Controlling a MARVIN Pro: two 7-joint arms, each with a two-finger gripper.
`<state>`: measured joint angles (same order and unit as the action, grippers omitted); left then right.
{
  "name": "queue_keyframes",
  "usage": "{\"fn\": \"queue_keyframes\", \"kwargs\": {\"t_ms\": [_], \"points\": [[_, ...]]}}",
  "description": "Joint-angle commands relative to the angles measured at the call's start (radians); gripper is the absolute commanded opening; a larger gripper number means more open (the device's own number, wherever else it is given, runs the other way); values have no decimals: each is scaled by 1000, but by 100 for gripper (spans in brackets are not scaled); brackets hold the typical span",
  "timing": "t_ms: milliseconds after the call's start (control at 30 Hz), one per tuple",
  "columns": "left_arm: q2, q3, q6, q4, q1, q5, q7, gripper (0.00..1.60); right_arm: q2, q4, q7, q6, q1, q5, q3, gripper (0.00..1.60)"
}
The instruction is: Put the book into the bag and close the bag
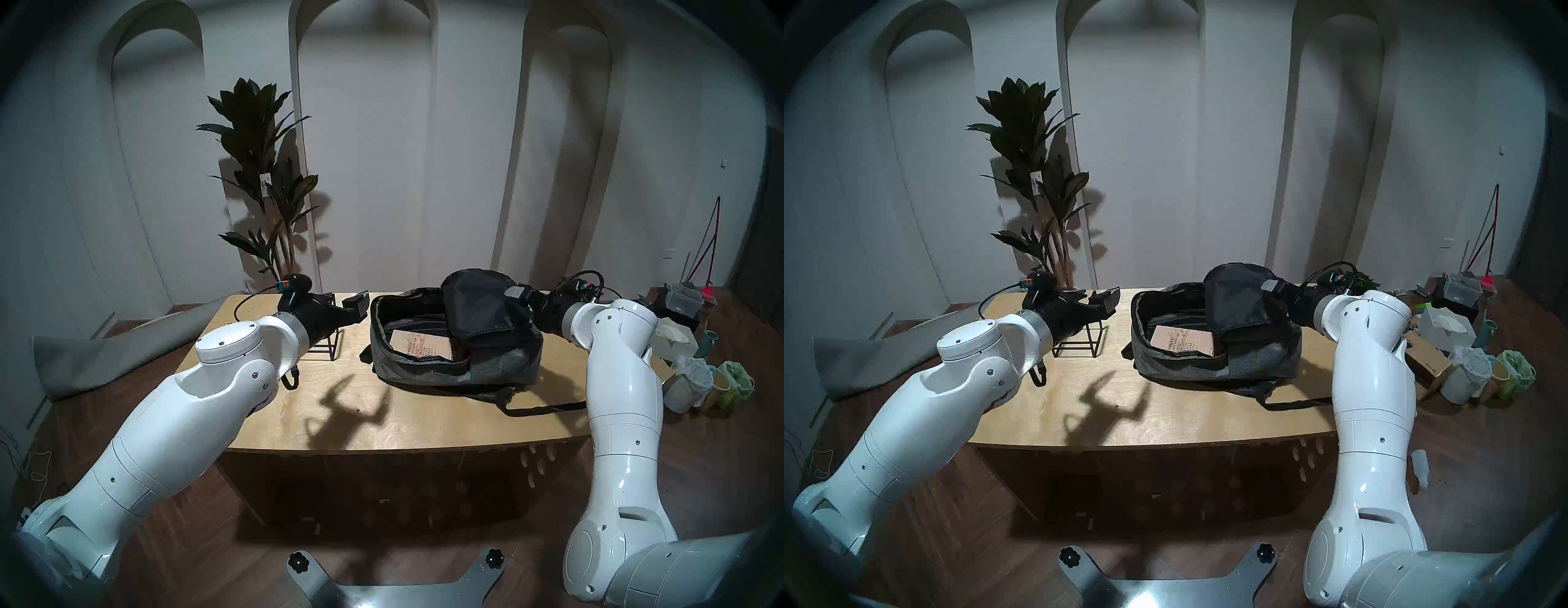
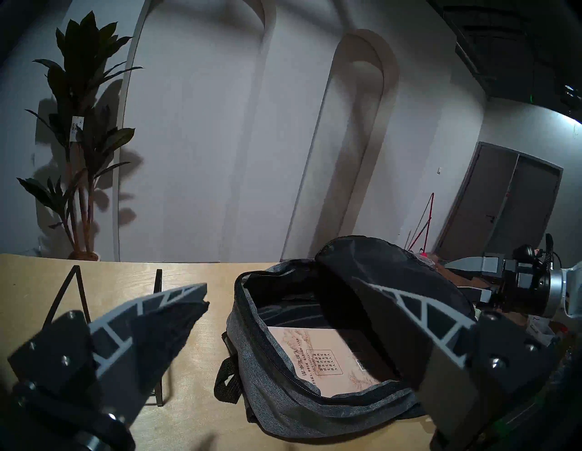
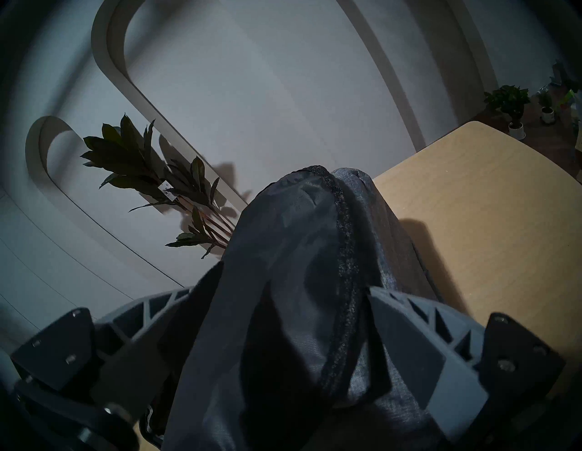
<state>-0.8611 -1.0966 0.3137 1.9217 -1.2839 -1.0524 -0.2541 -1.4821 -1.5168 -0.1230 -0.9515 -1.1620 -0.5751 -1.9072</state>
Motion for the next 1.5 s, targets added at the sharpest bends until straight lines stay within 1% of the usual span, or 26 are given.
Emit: {"fn": "queue_keyframes", "kwargs": {"t_ms": [0, 267, 667, 1167, 1367, 1467], "points": [[1, -11, -3, 15, 10, 1, -4, 160, -11, -15, -14, 18, 16, -5, 17, 160], [10, -26, -16, 26, -8, -1, -6, 160, -20, -30, -17, 27, 28, -9, 33, 160], [15, -35, -28, 28, -16, -6, 4, 160, -19, -64, -16, 20, 24, -13, 31, 160], [20, -37, -40, 29, -23, -12, 4, 160, -22, -82, -21, 20, 22, -18, 37, 160], [25, -42, -50, 29, -31, -15, 6, 160, -33, -63, -11, 37, 25, -4, 64, 160], [31, -49, -54, 31, -38, -19, 7, 160, -42, -62, -11, 34, 26, -5, 78, 160]]}}
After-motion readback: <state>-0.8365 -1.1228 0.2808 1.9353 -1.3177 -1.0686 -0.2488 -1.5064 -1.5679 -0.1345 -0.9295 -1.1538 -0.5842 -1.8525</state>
